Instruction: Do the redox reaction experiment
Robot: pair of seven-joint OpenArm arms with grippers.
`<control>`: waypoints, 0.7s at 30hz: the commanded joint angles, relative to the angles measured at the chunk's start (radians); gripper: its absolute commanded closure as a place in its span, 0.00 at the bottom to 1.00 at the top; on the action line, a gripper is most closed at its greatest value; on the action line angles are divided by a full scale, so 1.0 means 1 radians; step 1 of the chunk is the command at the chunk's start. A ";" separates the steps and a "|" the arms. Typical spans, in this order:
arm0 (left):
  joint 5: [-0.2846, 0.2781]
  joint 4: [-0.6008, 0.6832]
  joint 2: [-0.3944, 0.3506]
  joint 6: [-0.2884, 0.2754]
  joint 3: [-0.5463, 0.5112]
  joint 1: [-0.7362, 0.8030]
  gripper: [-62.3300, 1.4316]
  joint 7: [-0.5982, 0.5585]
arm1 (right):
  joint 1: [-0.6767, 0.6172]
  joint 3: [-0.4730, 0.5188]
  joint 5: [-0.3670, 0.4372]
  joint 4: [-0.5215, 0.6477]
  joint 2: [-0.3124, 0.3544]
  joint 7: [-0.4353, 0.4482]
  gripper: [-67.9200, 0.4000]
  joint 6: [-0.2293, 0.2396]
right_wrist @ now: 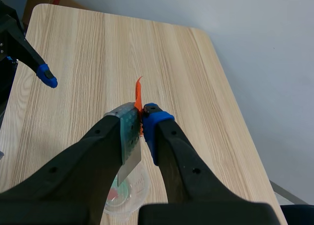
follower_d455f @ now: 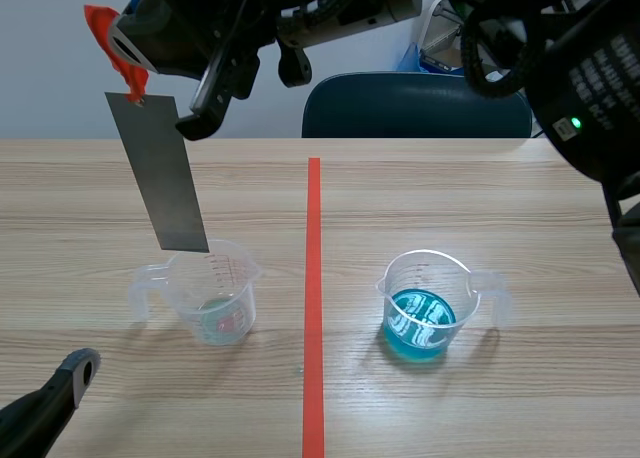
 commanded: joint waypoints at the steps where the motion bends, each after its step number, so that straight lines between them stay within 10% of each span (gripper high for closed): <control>1: -0.003 0.013 0.003 -0.002 0.005 -0.003 0.00 -0.013 | 0.023 -0.014 -0.005 -0.014 -0.001 0.013 0.98 -0.003; 21: -0.002 0.013 0.003 -0.002 0.005 -0.003 0.00 -0.013 | 0.021 -0.096 -0.189 -0.245 -0.055 0.167 0.98 -0.003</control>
